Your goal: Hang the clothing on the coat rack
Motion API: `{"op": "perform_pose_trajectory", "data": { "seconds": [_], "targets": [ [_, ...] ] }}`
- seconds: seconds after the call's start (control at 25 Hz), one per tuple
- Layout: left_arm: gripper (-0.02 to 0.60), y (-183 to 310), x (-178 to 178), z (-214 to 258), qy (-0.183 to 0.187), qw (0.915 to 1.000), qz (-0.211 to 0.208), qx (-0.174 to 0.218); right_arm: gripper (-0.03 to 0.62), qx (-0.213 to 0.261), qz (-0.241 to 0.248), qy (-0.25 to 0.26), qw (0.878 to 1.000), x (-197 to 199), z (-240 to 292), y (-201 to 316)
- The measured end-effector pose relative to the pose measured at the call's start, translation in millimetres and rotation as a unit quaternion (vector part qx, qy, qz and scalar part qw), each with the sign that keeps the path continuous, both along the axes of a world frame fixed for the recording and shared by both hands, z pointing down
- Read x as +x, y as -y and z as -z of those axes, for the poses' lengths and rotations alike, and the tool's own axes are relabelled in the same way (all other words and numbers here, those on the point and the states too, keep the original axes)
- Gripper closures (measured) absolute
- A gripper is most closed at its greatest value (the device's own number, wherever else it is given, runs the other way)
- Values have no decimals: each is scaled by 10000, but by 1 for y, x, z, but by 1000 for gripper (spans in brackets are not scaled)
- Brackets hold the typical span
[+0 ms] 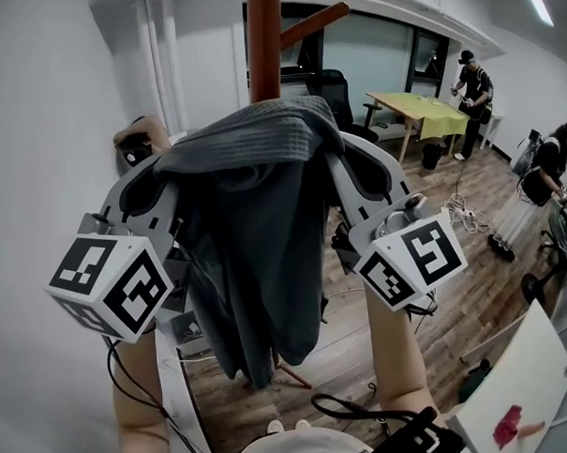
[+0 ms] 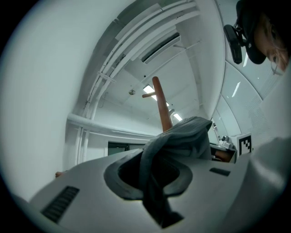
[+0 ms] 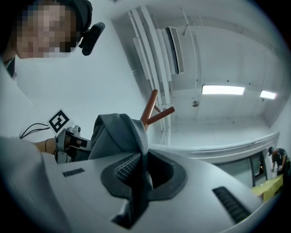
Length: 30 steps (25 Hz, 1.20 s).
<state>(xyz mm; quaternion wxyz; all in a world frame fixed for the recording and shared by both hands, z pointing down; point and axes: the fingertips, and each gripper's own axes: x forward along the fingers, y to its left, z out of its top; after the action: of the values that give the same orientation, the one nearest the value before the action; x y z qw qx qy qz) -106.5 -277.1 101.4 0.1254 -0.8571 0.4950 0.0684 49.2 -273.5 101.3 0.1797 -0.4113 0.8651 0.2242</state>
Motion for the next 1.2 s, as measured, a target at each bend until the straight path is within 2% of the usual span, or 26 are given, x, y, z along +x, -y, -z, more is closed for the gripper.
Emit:
{"op": "perform_pose_trajectory", "data": {
  "seconds": [0.64,1.2],
  "targets": [
    [526,-5,8,-20,-96,9999,-104,-95,563,-88,97,-90,9999,-6,-11,-4],
    [526,-11,8,-23,52,10000,-81,7,563,-151,81,-136,9998,-10,-13,-6]
  ]
}}
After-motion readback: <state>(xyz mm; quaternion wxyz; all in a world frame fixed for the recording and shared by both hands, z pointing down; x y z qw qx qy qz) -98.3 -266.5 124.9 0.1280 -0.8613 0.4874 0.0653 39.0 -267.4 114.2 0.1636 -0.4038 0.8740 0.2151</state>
